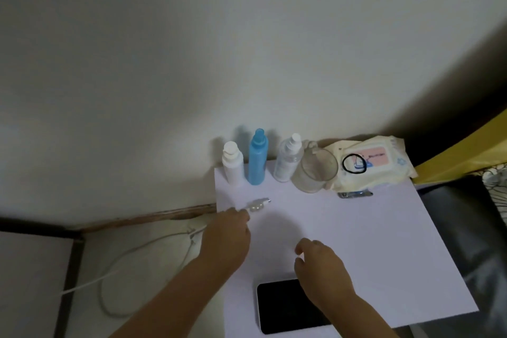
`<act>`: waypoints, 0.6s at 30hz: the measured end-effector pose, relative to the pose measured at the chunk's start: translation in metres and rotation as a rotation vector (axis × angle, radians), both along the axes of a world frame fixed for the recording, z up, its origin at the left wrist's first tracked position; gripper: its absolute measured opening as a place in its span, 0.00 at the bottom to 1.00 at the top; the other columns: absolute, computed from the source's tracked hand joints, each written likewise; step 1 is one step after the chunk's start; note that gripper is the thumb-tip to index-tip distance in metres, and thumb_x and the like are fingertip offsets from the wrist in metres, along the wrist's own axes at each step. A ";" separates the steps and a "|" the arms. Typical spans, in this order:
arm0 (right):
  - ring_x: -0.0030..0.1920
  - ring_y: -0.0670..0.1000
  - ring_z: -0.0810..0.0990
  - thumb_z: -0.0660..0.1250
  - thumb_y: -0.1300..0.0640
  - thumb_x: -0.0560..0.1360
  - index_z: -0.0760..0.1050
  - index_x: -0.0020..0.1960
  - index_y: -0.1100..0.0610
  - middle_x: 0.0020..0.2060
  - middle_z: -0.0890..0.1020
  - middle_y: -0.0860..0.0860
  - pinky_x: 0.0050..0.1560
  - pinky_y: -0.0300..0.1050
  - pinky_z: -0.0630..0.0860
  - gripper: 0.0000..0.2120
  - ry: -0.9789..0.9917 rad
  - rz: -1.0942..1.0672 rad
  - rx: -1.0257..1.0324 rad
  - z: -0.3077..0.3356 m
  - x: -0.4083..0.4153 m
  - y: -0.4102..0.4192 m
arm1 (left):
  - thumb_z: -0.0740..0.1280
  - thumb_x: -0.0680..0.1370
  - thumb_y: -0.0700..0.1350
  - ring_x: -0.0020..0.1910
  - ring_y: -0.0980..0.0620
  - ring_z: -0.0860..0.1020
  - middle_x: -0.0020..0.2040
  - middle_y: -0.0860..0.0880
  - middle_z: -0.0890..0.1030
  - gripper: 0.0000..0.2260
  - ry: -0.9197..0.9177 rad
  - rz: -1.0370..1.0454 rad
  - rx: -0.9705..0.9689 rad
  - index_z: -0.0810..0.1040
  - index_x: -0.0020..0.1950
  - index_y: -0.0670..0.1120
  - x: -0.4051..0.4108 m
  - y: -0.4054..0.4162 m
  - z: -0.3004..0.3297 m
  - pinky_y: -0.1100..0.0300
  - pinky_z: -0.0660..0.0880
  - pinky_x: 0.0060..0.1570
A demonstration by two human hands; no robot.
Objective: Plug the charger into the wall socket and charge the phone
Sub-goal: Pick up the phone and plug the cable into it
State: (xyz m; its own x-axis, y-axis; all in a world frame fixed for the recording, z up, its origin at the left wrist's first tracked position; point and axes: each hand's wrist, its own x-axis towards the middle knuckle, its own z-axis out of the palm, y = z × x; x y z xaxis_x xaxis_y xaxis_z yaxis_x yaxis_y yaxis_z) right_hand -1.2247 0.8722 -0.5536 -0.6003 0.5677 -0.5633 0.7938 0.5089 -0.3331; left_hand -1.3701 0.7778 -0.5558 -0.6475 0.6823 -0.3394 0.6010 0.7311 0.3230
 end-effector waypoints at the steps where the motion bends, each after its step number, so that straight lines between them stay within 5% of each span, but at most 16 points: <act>1: 0.58 0.52 0.74 0.56 0.58 0.77 0.71 0.61 0.55 0.57 0.77 0.52 0.55 0.43 0.73 0.13 0.015 0.024 0.030 -0.005 0.001 -0.001 | 0.55 0.76 0.41 0.54 0.46 0.74 0.55 0.45 0.77 0.12 0.062 -0.033 -0.002 0.72 0.57 0.46 -0.001 0.005 -0.007 0.55 0.70 0.52; 8: 0.63 0.53 0.68 0.67 0.40 0.69 0.64 0.66 0.50 0.62 0.68 0.51 0.61 0.47 0.68 0.30 -0.034 0.341 0.073 -0.022 0.015 -0.016 | 0.59 0.76 0.46 0.60 0.43 0.69 0.62 0.43 0.72 0.19 0.252 -0.133 -0.012 0.63 0.66 0.45 -0.002 0.033 -0.050 0.51 0.68 0.56; 14: 0.72 0.57 0.60 0.75 0.39 0.57 0.60 0.70 0.48 0.71 0.60 0.55 0.71 0.60 0.57 0.47 -0.148 0.517 0.130 -0.025 0.034 -0.026 | 0.59 0.76 0.48 0.56 0.42 0.71 0.58 0.42 0.74 0.15 0.291 -0.167 -0.036 0.67 0.61 0.44 -0.006 0.036 -0.067 0.51 0.68 0.52; 16: 0.59 0.58 0.78 0.80 0.38 0.39 0.76 0.59 0.50 0.59 0.77 0.58 0.58 0.63 0.74 0.49 -0.111 0.528 0.170 -0.023 0.039 -0.026 | 0.58 0.77 0.48 0.54 0.42 0.73 0.56 0.41 0.75 0.13 0.290 -0.162 -0.024 0.68 0.59 0.44 -0.007 0.036 -0.068 0.51 0.69 0.51; 18: 0.42 0.56 0.85 0.78 0.39 0.26 0.83 0.45 0.52 0.43 0.84 0.56 0.43 0.58 0.82 0.47 -0.022 0.501 0.252 -0.025 0.042 -0.026 | 0.57 0.78 0.47 0.54 0.42 0.73 0.55 0.41 0.75 0.12 0.293 -0.161 -0.013 0.68 0.58 0.43 -0.007 0.035 -0.067 0.51 0.70 0.50</act>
